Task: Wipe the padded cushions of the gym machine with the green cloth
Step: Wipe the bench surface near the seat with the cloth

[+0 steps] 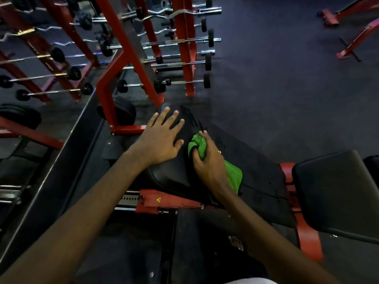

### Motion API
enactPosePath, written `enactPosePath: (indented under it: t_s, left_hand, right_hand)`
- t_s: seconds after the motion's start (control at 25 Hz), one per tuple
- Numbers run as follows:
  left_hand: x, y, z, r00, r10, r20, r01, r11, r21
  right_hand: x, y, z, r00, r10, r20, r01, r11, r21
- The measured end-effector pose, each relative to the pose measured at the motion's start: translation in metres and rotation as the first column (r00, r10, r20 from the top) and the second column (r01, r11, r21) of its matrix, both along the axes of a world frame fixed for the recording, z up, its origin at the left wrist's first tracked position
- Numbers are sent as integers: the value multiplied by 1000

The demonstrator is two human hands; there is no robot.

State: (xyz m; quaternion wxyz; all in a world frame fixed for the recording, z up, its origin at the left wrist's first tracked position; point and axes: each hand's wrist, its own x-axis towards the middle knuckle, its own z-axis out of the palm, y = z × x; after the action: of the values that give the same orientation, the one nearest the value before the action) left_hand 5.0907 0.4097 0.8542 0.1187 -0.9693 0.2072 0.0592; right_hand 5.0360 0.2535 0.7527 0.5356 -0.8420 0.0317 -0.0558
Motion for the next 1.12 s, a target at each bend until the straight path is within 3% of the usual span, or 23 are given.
enactPosePath:
  t_s: [0.16, 0.48, 0.72, 1.04, 1.12]
  left_hand:
    - [1, 2, -2, 1000, 2, 22, -2, 1000, -10]
    - [0, 1, -4, 999, 16, 33, -15, 999, -40]
    - [-4, 0, -4, 998, 1, 58, -3, 1000, 31]
    - [-5, -3, -3, 995, 38, 89, -39, 999, 4]
    - [-6, -4, -3, 993, 51, 107, -51, 999, 0]
  right_hand:
    - [-42, 2, -12, 973, 172, 151, -160, 983, -90]
    - [66, 5, 5, 999, 38, 0, -38, 997, -63]
    - [-8, -13, -11, 954, 296, 51, -281, 939, -197]
    - [114, 7, 14, 991, 132, 29, -128, 985, -120]
    - [120, 5, 14, 984, 148, 94, -138, 984, -112]
